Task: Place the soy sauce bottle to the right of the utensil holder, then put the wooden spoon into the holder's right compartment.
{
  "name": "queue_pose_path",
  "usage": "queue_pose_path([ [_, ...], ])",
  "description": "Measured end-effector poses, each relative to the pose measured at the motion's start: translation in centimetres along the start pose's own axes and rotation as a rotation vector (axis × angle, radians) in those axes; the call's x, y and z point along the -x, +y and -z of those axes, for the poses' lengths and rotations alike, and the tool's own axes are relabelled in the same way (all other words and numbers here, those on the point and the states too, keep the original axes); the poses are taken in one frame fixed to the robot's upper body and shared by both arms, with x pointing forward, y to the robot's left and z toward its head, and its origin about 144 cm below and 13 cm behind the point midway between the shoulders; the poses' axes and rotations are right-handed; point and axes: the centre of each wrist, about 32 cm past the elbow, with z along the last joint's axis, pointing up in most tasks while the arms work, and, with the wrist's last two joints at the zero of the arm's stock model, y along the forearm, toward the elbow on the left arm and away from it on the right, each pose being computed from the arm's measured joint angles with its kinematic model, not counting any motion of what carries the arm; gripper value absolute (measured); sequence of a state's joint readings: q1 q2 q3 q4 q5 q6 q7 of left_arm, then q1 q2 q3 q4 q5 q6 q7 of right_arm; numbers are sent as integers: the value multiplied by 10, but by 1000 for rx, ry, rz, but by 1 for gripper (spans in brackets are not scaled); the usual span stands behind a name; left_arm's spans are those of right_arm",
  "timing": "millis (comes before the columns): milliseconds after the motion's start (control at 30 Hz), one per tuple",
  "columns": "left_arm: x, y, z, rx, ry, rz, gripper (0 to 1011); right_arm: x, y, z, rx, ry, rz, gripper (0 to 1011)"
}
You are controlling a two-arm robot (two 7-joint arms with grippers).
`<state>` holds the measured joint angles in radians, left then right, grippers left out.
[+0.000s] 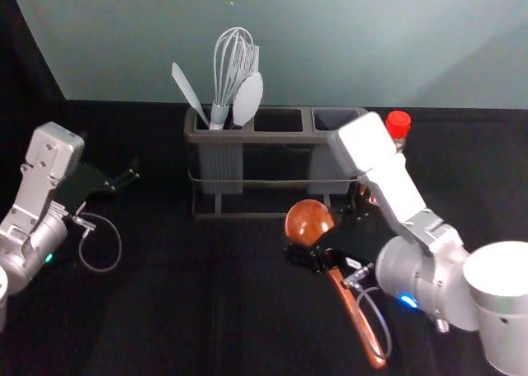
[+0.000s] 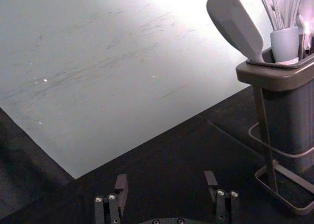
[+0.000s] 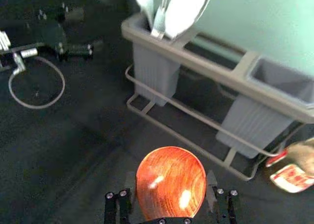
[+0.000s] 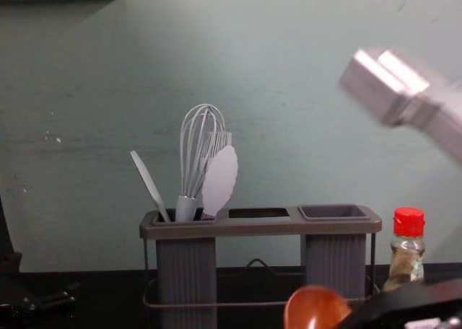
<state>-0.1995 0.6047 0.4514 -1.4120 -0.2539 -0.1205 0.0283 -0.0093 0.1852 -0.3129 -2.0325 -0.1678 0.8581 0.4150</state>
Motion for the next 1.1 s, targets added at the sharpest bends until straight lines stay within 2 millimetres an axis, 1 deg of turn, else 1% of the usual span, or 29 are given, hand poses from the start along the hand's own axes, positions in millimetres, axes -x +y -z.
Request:
queue_pose_path([
  [200,0,0,0,0,0,0,1011,1,-18,12,-130,-15,59,837],
  [300,0,0,0,0,0,0,1011,2,-23,19,-203,-37,88,837],
  [333,0,0,0,0,0,0,1011,2,-23,19,-203,-37,88,837],
  [433,0,0,0,0,0,0,1011,4,-26,27,-297,-73,116,837],
  [533,0,0,0,0,0,0,1011,6,-27,31,-346,-98,128,837],
  [733,0,0,0,0,0,0,1011,10,-27,49,-527,-169,155,837],
  [867,0,0,0,0,0,0,1011,13,-27,58,-603,-199,178,837],
  [1100,0,0,0,0,0,0,1011,15,-26,66,-699,-251,190,837],
])
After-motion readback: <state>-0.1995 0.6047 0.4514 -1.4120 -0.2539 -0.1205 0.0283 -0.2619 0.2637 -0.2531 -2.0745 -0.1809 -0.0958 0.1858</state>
